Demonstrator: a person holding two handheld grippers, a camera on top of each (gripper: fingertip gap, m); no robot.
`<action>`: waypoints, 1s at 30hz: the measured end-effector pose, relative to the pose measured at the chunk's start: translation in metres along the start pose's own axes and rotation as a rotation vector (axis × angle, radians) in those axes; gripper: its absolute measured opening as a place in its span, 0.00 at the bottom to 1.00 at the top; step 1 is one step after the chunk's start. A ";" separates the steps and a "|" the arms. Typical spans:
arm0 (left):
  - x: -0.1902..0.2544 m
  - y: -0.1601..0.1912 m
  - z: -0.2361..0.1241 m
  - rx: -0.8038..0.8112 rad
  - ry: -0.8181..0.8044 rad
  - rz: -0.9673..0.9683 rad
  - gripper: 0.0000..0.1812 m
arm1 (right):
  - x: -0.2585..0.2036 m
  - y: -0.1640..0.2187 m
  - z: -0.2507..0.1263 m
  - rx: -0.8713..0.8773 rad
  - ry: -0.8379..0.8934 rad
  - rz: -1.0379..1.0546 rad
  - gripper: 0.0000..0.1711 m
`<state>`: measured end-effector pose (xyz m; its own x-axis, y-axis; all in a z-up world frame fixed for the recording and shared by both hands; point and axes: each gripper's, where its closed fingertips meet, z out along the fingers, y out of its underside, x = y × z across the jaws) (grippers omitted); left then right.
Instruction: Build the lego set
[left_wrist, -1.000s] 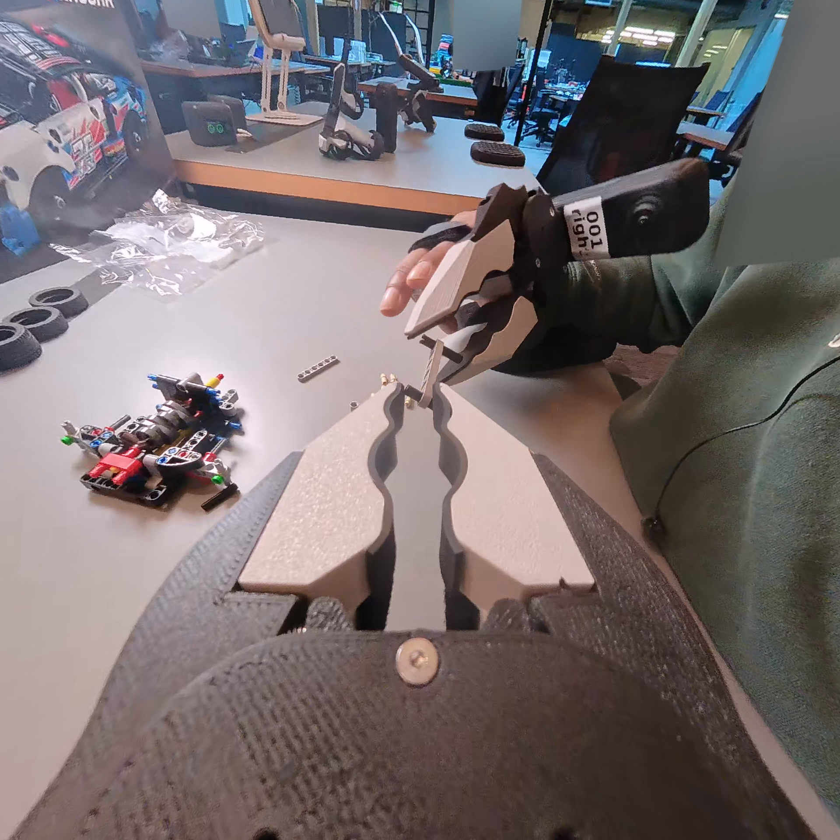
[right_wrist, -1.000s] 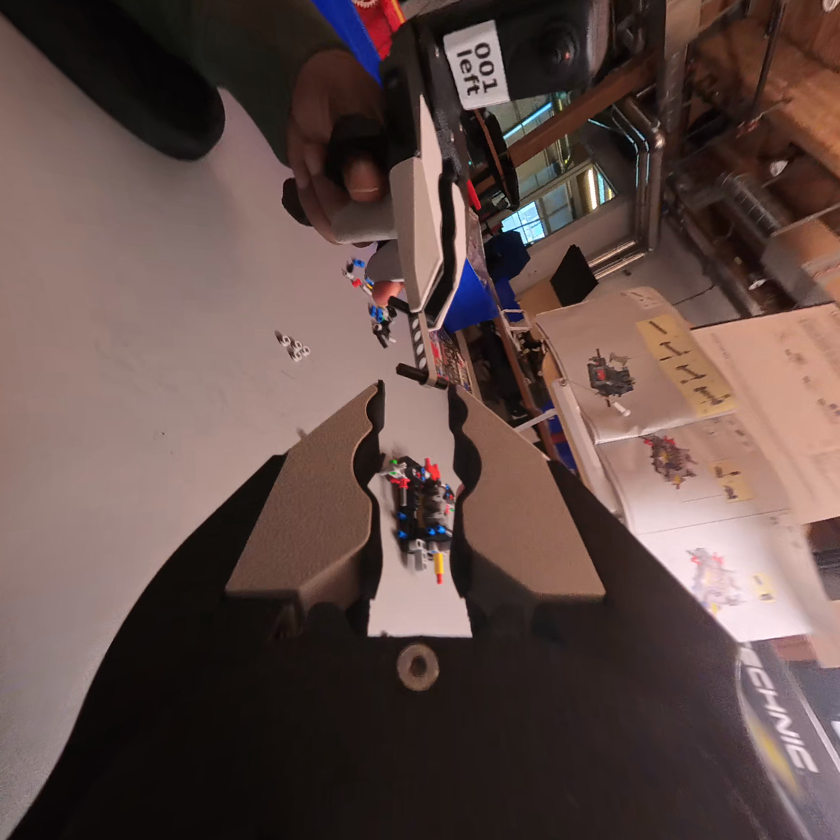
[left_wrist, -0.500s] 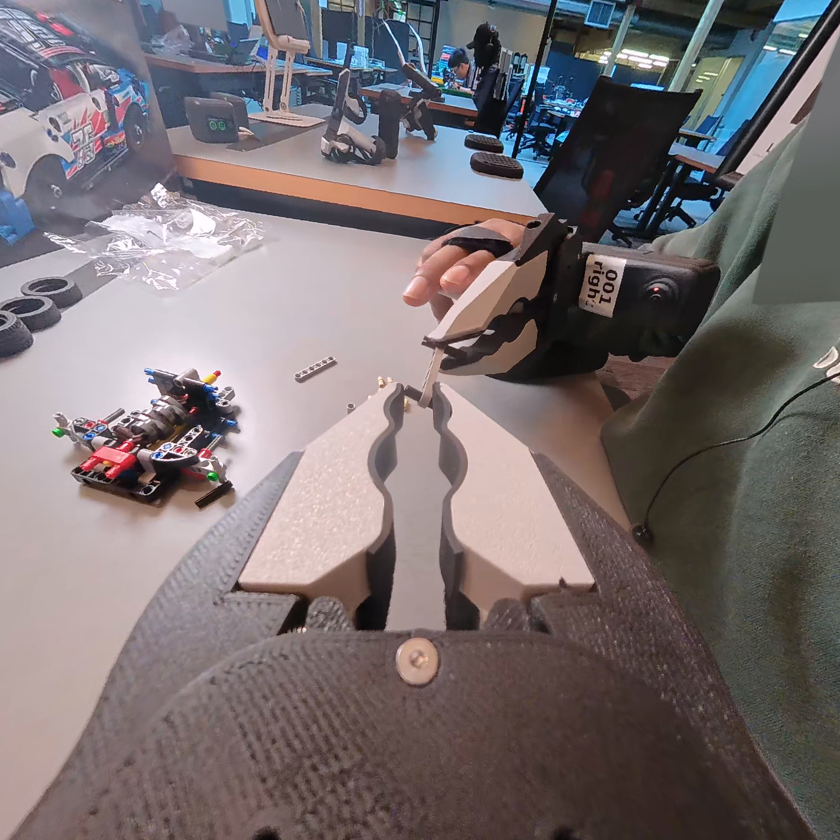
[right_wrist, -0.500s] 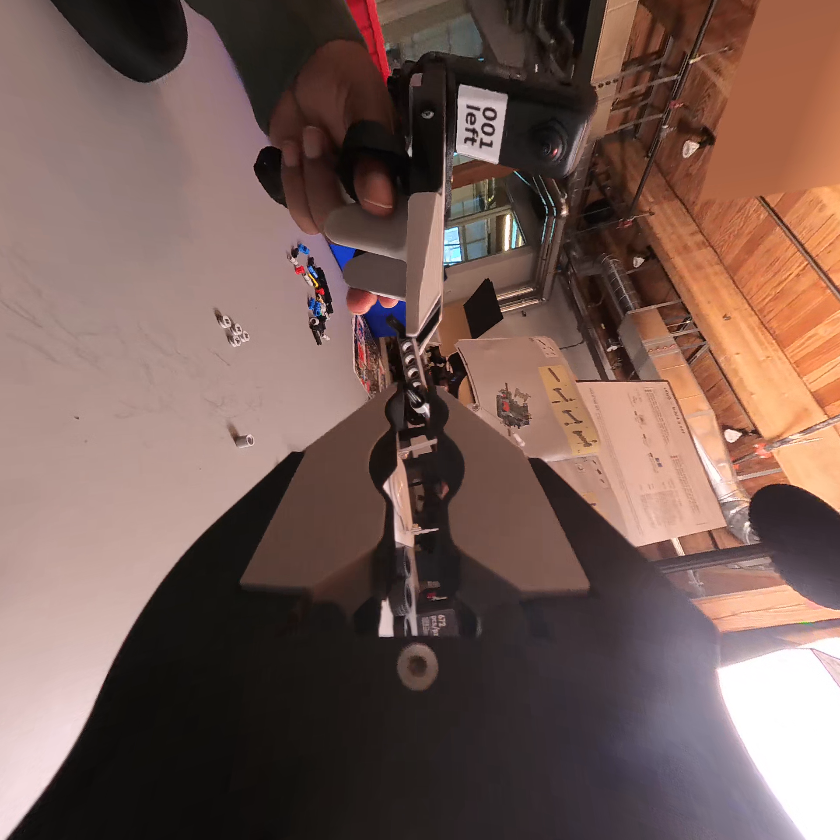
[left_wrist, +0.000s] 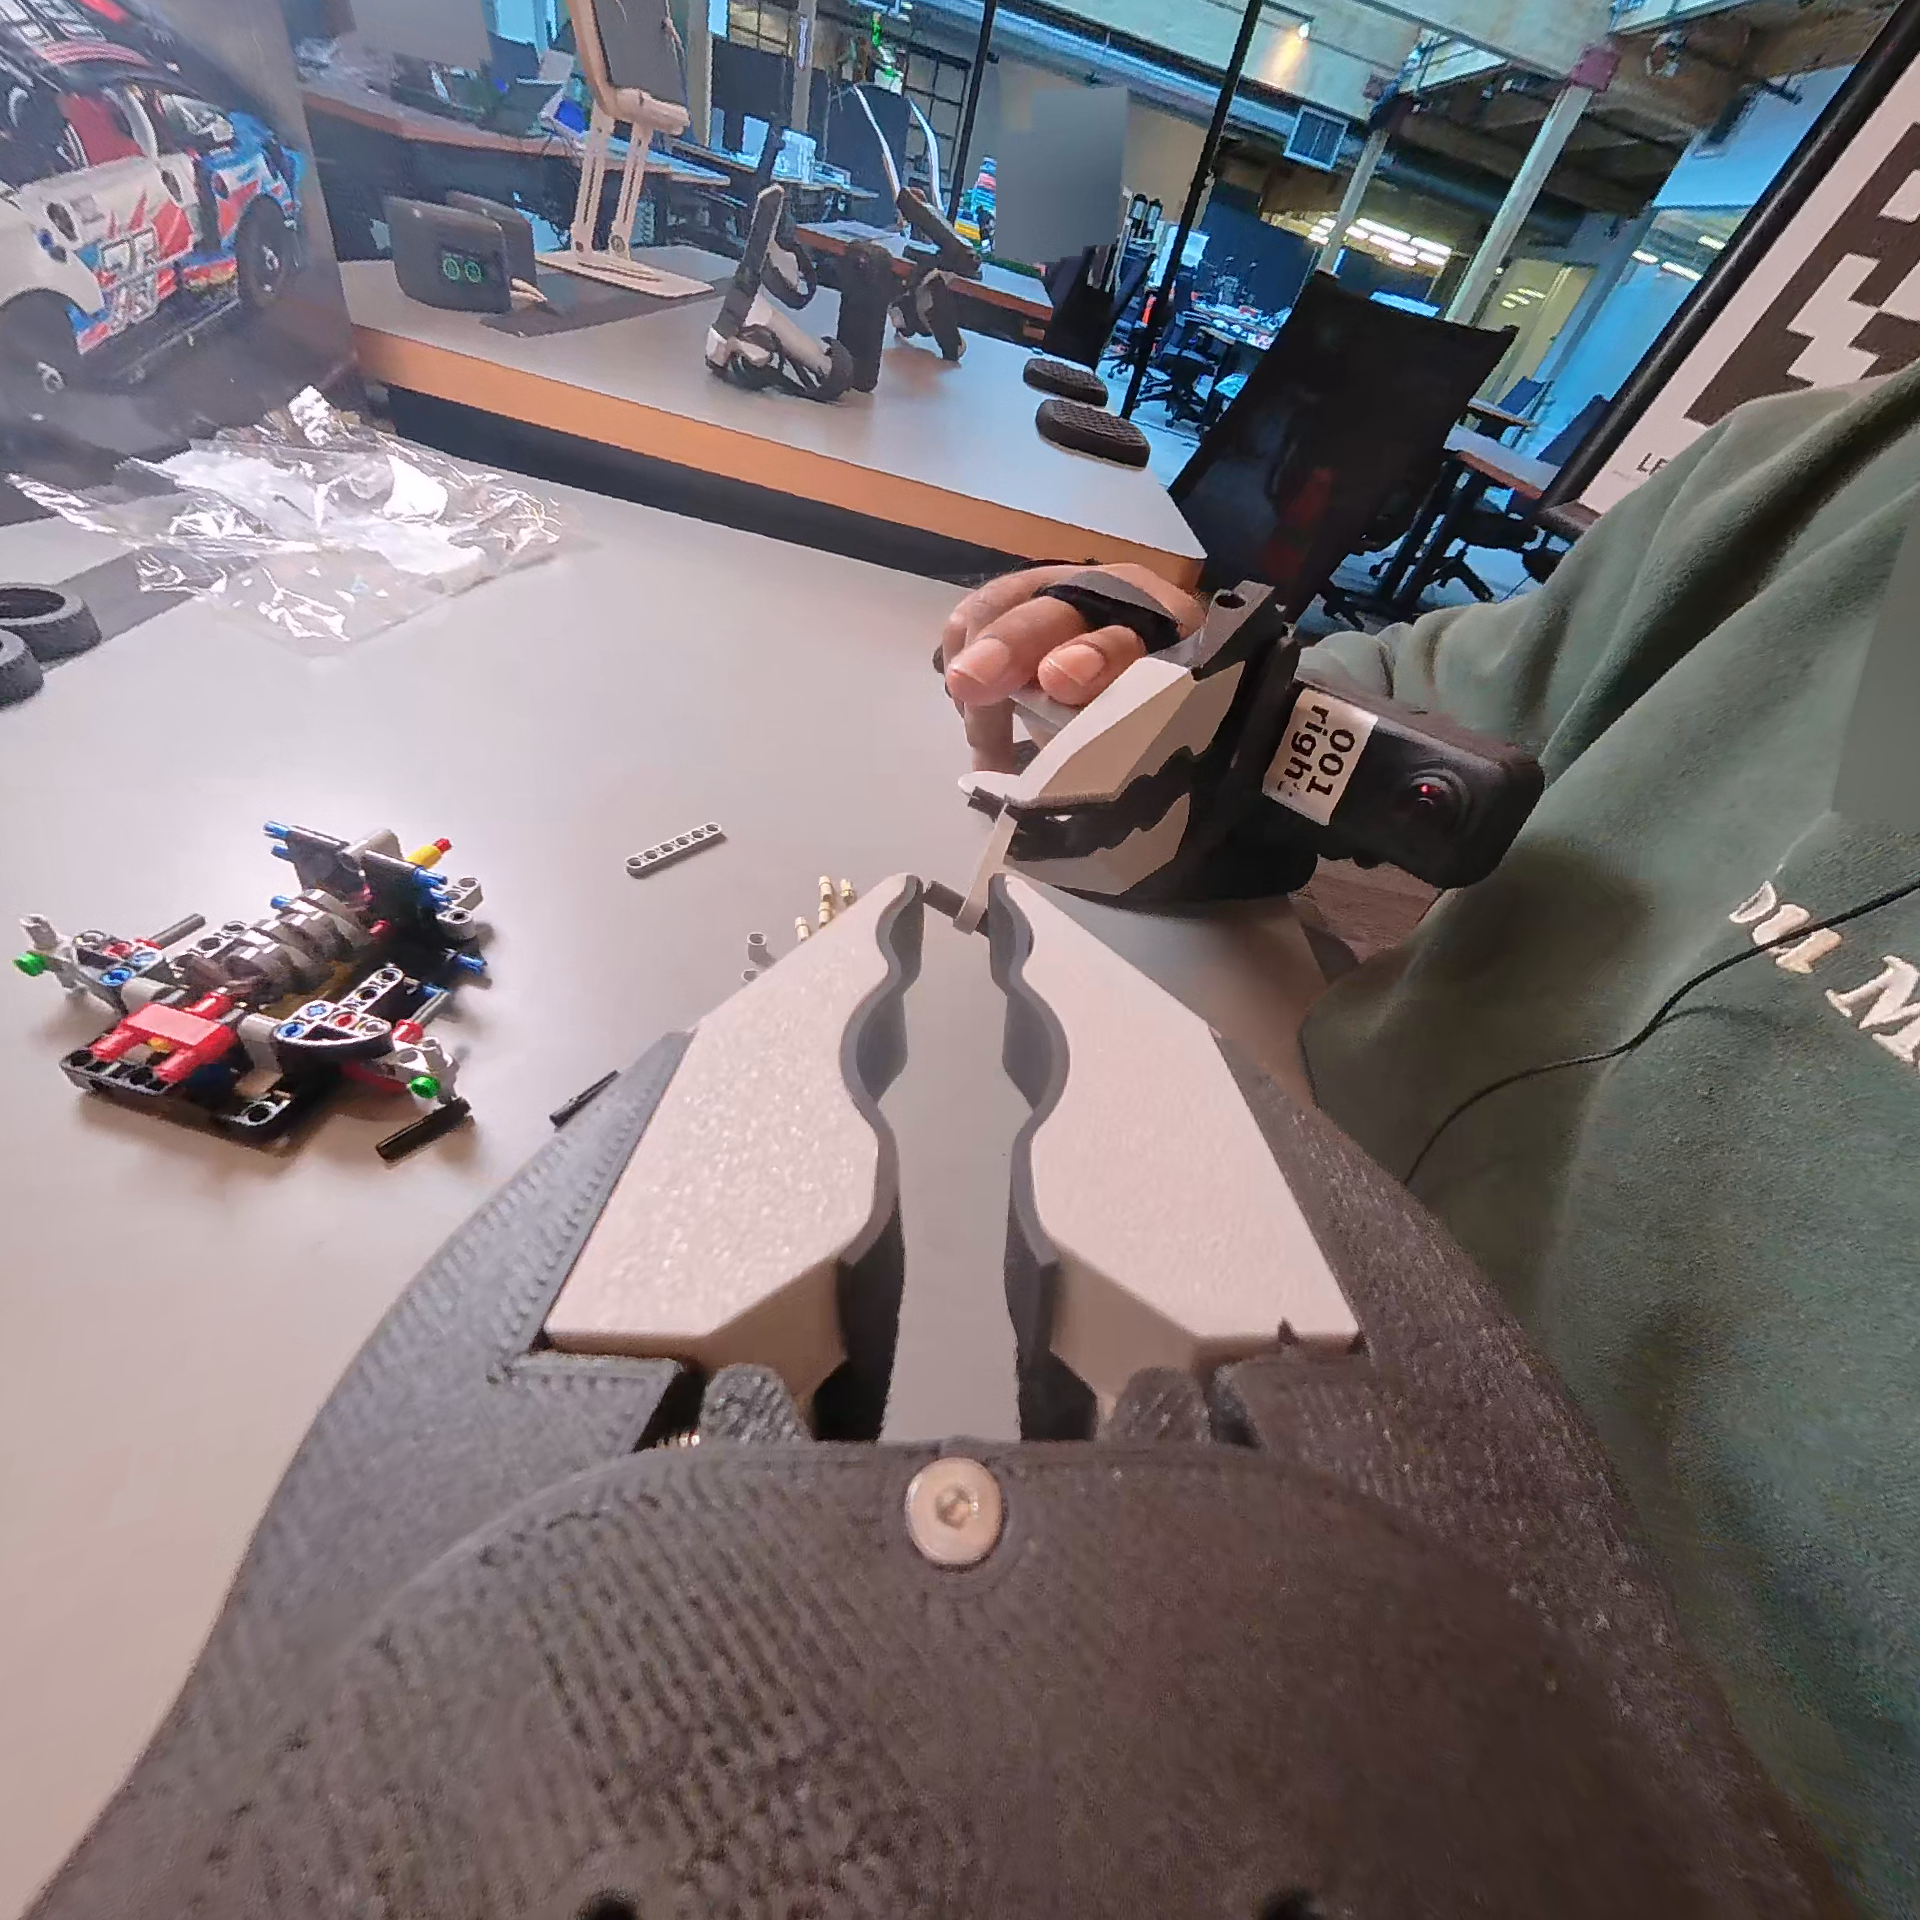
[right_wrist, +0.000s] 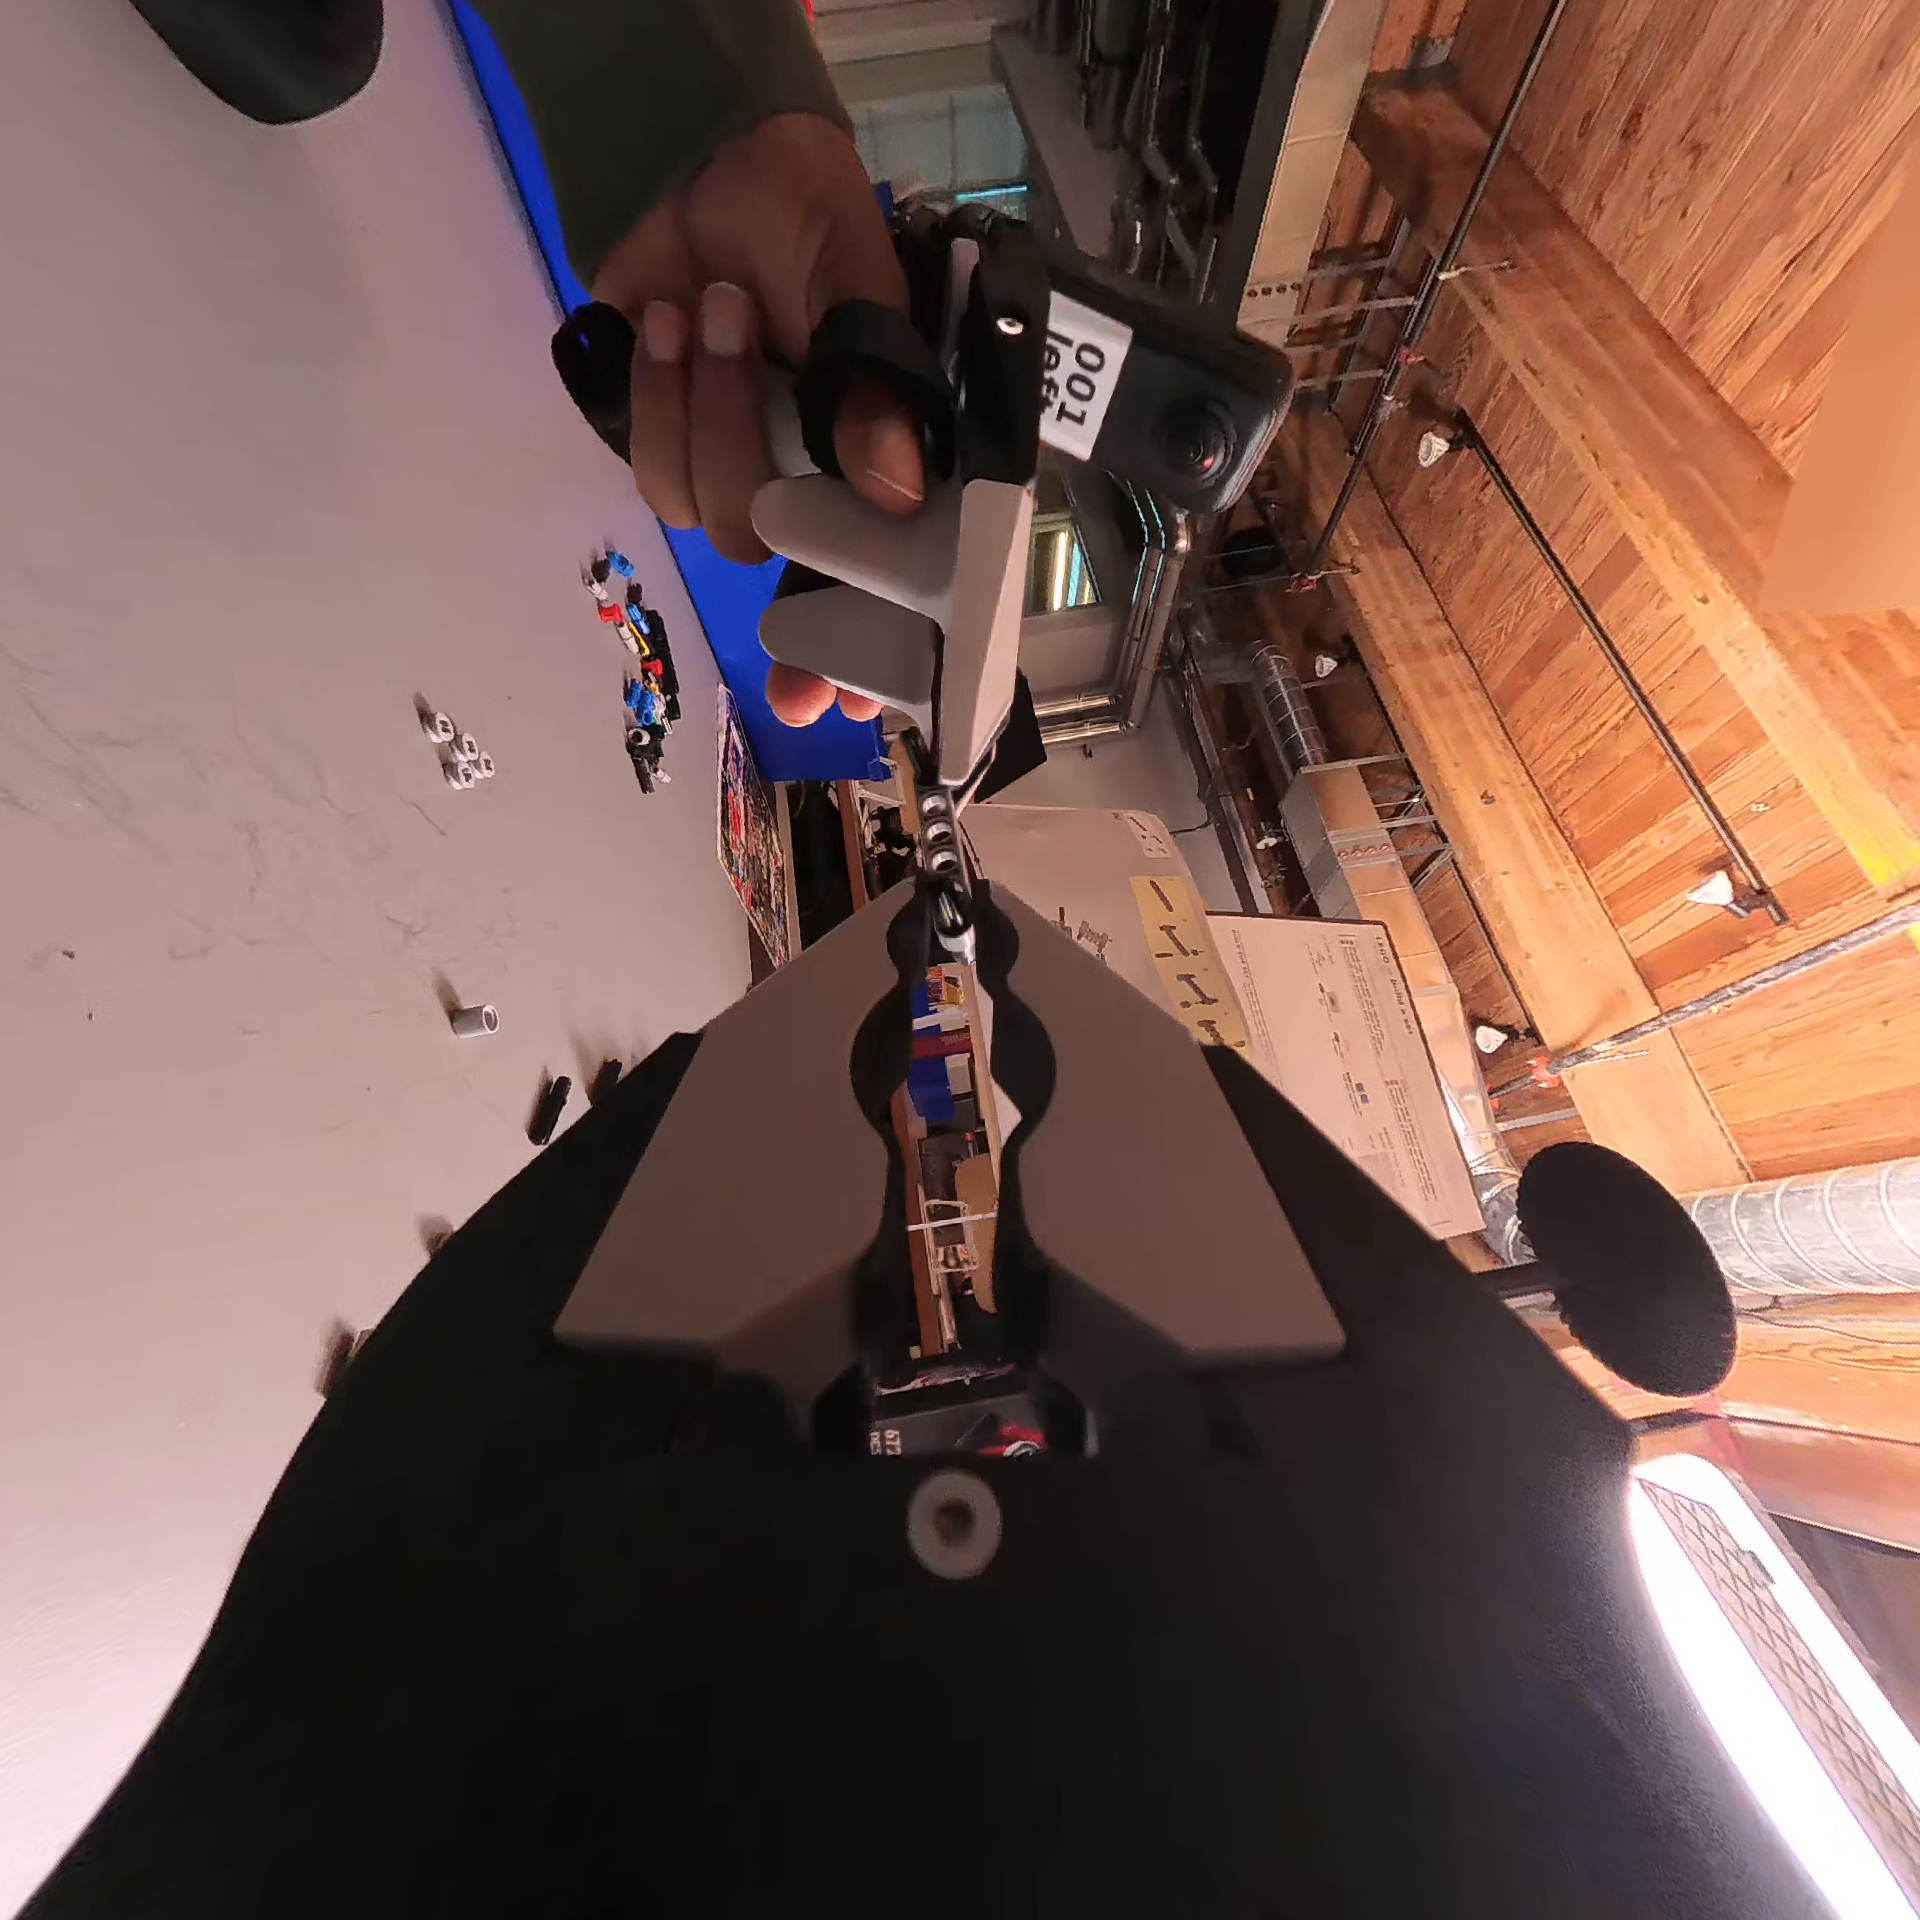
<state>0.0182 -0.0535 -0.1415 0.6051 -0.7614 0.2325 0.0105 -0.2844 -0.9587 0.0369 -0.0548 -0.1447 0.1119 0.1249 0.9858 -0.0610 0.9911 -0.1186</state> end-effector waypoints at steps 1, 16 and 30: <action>0.000 0.000 0.000 0.000 0.004 -0.009 0.06 | 0.000 0.000 0.000 0.000 0.001 -0.008 0.02; 0.006 -0.007 -0.003 0.045 0.024 0.037 0.07 | 0.003 -0.004 0.000 0.023 0.015 0.003 0.02; 0.024 -0.004 -0.021 -0.075 -0.167 0.806 0.12 | 0.002 -0.005 0.003 0.035 0.015 0.013 0.02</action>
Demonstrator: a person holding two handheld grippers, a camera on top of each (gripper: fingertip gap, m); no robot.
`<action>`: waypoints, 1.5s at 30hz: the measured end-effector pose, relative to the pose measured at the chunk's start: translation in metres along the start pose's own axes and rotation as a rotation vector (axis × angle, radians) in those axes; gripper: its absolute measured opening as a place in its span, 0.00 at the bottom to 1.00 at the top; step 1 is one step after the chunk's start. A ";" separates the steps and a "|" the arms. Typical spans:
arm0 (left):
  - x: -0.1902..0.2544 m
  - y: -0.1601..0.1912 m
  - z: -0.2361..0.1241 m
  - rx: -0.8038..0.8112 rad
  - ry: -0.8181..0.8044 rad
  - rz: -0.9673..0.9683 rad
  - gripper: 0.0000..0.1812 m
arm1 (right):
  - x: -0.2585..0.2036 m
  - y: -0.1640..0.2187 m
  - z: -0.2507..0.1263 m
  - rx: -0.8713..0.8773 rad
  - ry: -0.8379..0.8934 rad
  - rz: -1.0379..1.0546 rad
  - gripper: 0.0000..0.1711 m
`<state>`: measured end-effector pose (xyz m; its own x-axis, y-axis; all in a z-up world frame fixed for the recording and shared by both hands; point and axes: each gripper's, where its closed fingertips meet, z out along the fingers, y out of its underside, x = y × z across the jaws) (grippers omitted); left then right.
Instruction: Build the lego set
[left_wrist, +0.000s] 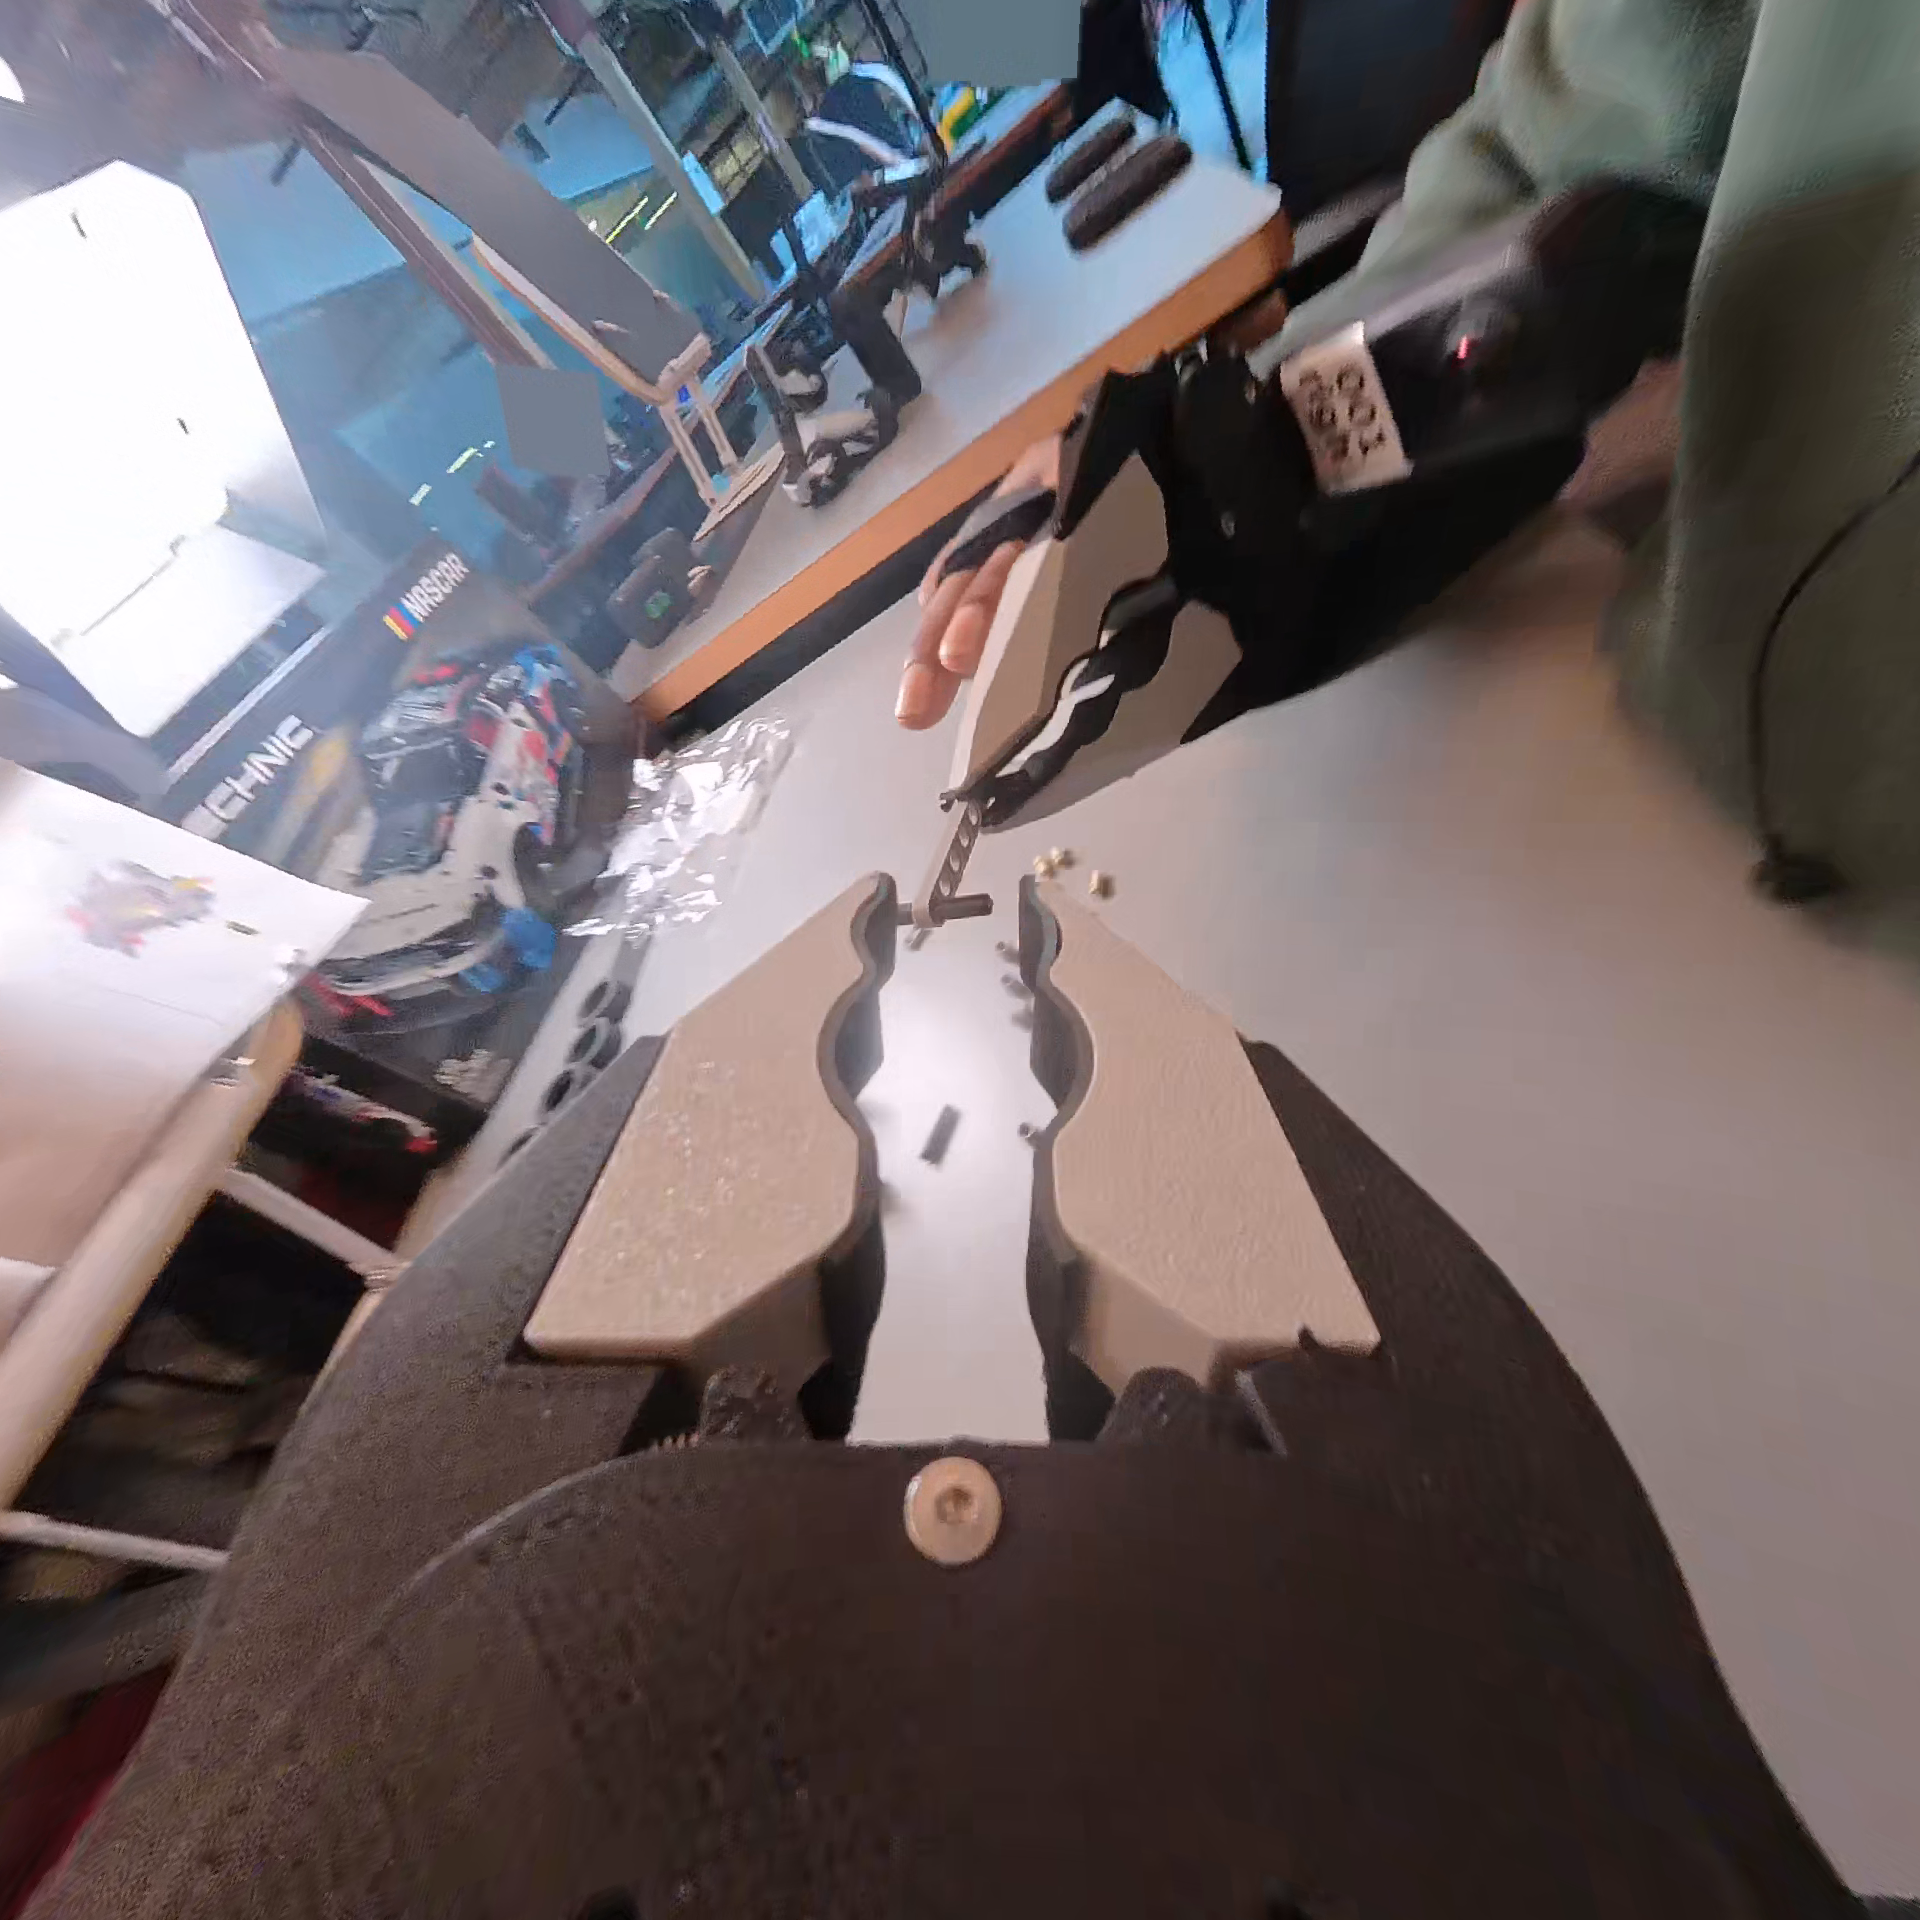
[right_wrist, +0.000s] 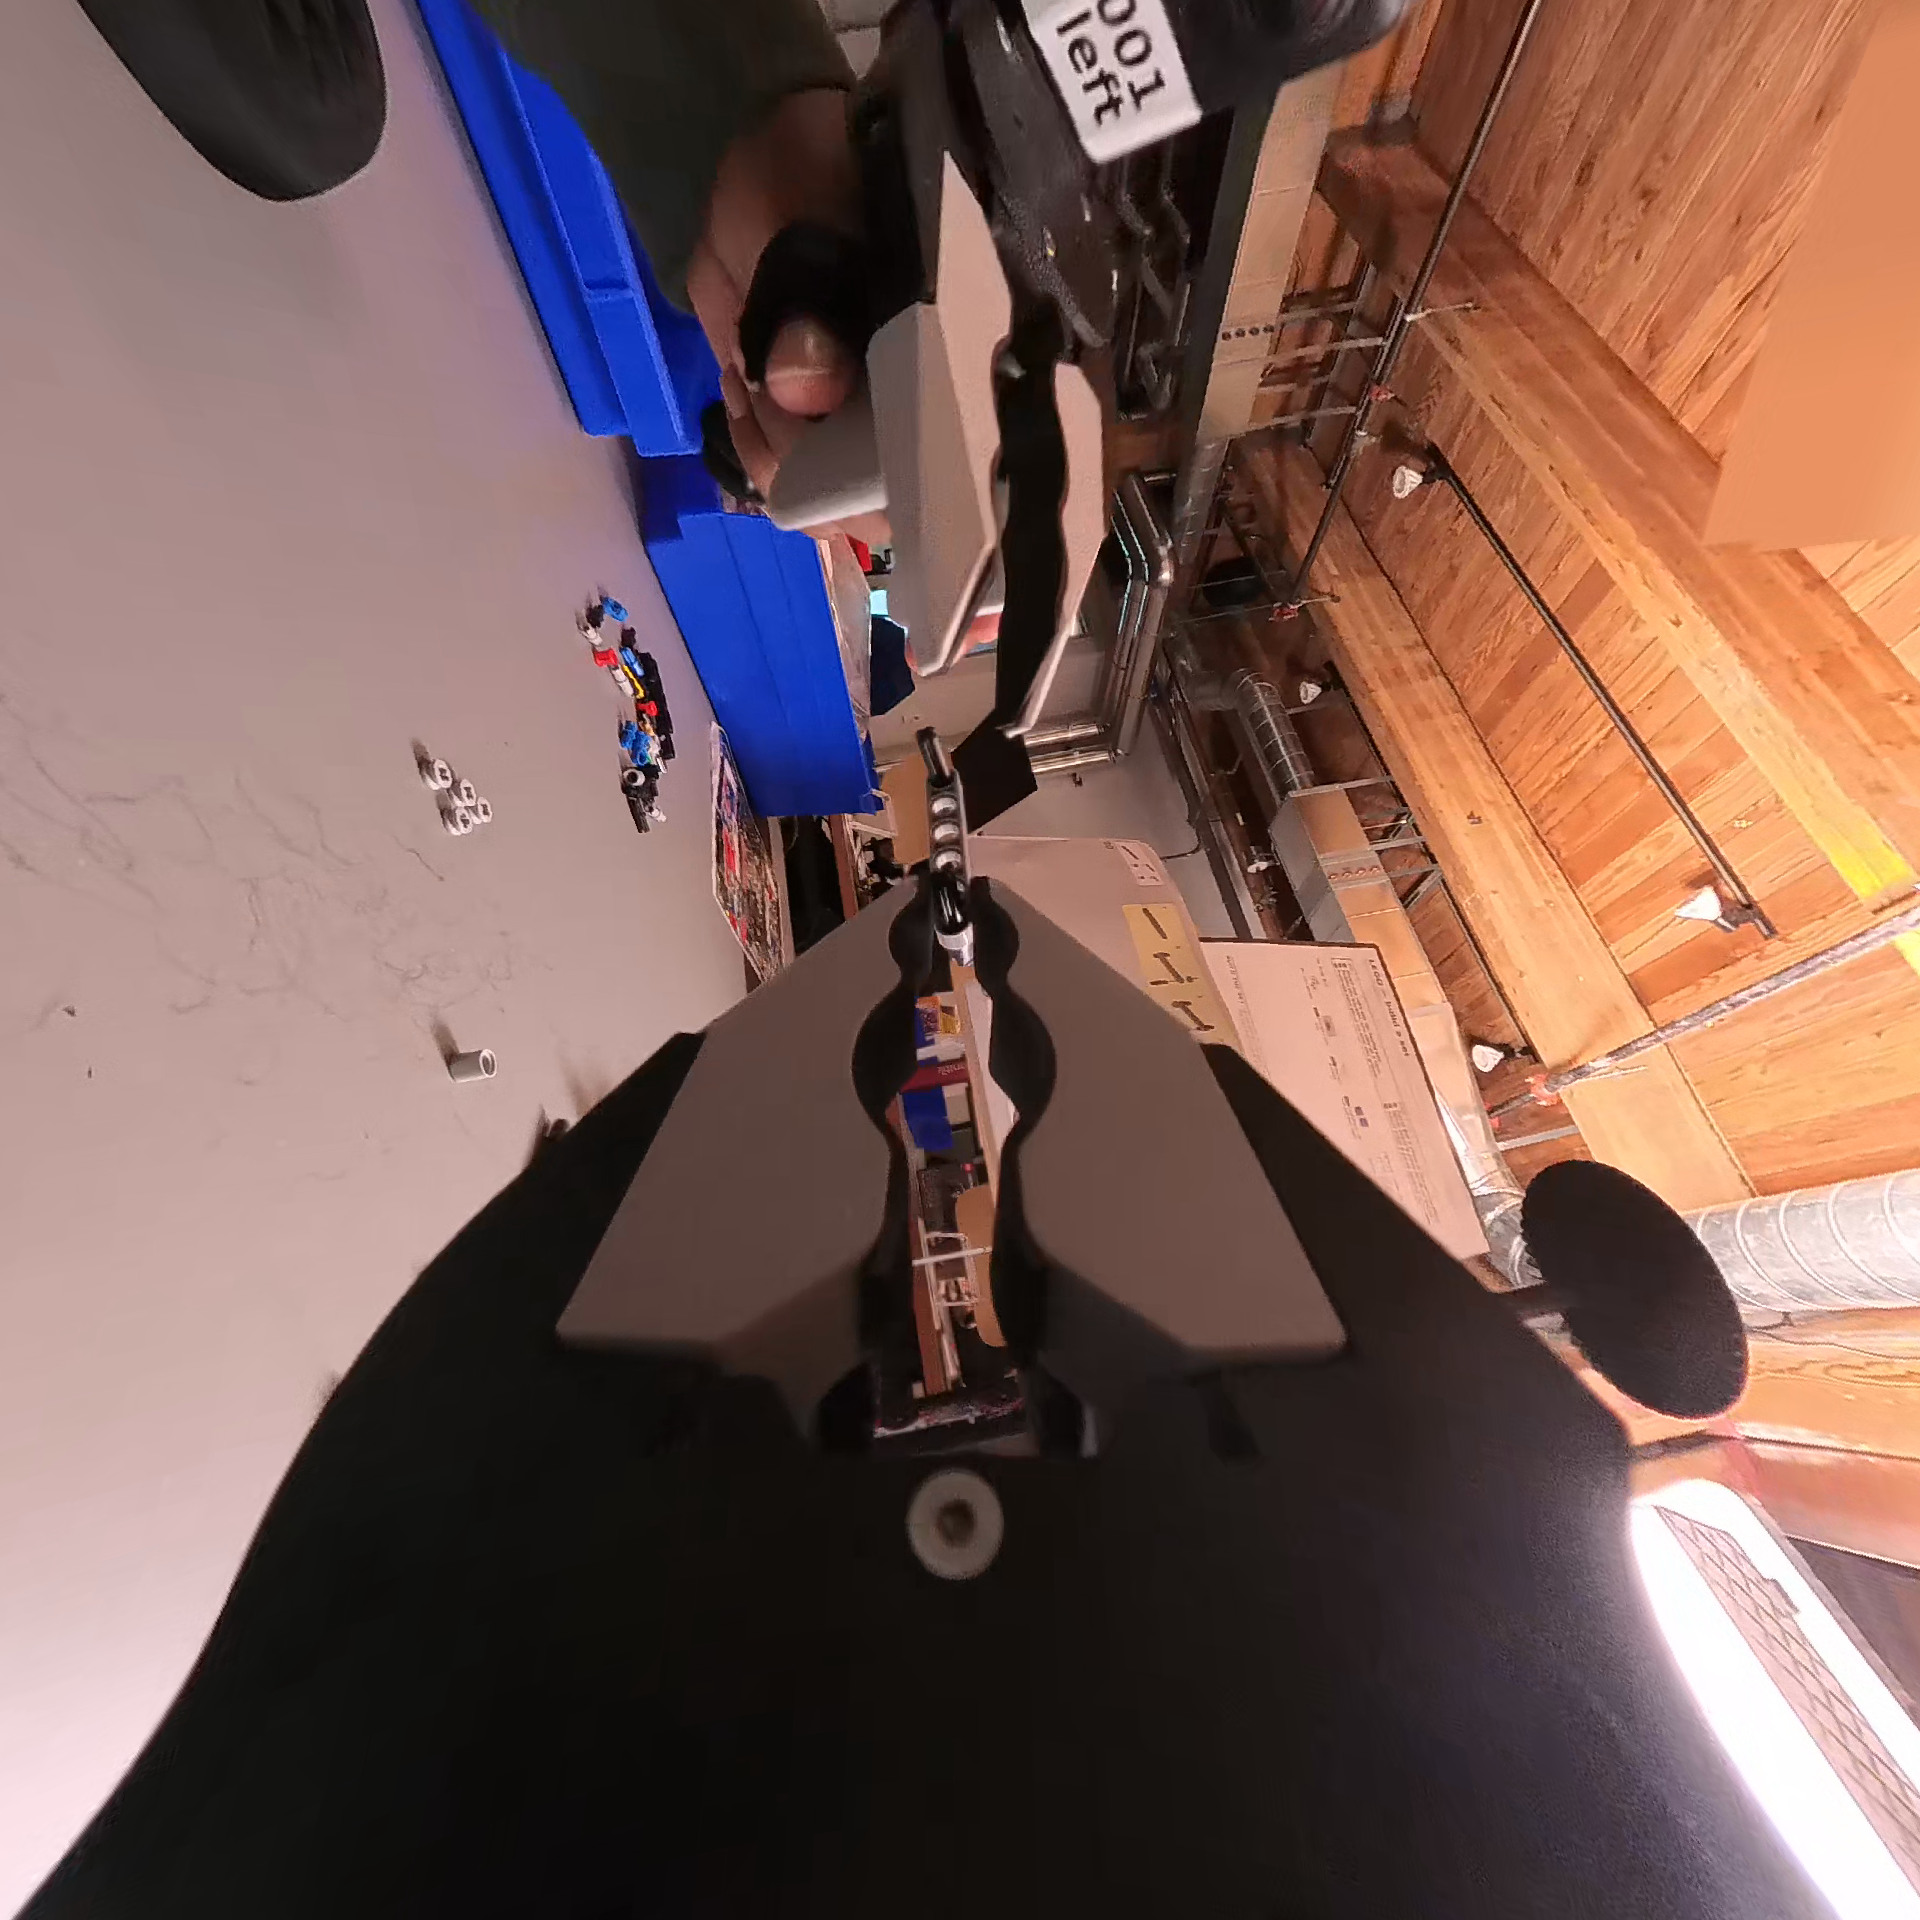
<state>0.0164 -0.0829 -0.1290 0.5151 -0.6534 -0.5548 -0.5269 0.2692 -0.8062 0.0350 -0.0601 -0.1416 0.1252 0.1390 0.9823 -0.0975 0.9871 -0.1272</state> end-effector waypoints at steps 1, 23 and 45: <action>0.002 0.002 0.002 -0.028 -0.013 0.059 0.12 | -0.001 0.000 0.000 0.001 -0.004 0.008 0.02; 0.006 0.019 0.015 -0.061 0.065 -0.249 0.01 | -0.018 0.005 -0.001 0.044 -0.476 1.062 0.02; 0.060 0.098 0.043 -0.371 0.259 -0.716 0.01 | -0.110 0.023 -0.022 -0.340 -0.896 1.220 0.03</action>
